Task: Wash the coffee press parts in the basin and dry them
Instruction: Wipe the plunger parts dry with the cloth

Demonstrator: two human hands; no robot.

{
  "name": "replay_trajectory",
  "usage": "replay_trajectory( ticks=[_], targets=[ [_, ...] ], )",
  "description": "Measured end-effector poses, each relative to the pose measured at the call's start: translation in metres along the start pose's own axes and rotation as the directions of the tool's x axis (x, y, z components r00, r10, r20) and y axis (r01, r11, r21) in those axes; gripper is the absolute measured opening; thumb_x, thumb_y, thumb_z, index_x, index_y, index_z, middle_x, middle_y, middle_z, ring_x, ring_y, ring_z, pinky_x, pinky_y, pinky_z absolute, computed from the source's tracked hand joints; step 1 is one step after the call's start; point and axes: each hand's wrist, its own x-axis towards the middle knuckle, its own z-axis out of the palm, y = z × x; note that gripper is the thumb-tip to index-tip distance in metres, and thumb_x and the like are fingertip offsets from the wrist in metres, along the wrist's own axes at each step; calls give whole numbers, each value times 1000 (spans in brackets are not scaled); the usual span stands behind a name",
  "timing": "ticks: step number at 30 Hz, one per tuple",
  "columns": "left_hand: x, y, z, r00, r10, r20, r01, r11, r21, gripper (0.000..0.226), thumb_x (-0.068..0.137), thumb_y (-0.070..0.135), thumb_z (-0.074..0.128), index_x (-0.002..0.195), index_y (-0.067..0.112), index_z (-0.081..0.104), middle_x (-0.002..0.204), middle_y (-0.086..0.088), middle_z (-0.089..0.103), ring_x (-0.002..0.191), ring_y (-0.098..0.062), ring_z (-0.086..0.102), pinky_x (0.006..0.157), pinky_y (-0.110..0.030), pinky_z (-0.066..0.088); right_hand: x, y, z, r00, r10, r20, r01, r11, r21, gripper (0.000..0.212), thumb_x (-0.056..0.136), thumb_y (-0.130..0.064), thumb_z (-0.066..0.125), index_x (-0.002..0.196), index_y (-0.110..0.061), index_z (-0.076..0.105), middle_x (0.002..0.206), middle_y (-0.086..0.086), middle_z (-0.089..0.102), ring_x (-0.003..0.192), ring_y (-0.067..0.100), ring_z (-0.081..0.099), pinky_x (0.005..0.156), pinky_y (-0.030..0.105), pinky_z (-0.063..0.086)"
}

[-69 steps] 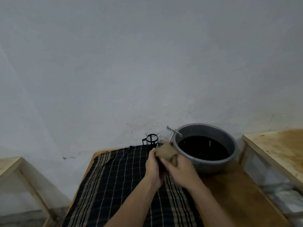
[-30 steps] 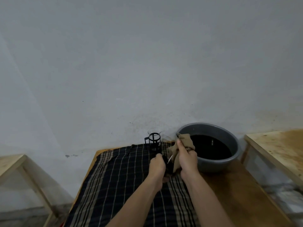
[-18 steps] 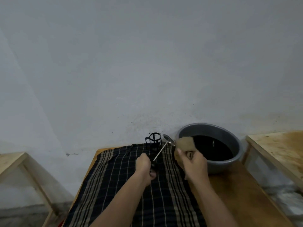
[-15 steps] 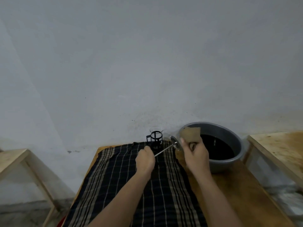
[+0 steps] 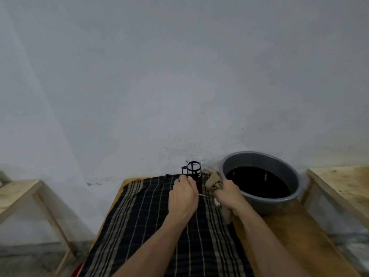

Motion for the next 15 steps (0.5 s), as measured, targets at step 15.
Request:
replay_trajectory(
  ticks=[15],
  targets=[
    [46, -3, -35, 985, 116, 130, -99, 986, -133, 27, 94, 30, 49, 86, 15, 70, 76, -5, 70, 68, -23, 63, 66, -35, 52, 3, 16, -5, 965, -124, 230, 24, 918, 396, 21, 86, -12, 68, 106, -18, 69, 96, 2, 75, 94, 18, 69, 86, 37, 53]
  ],
)
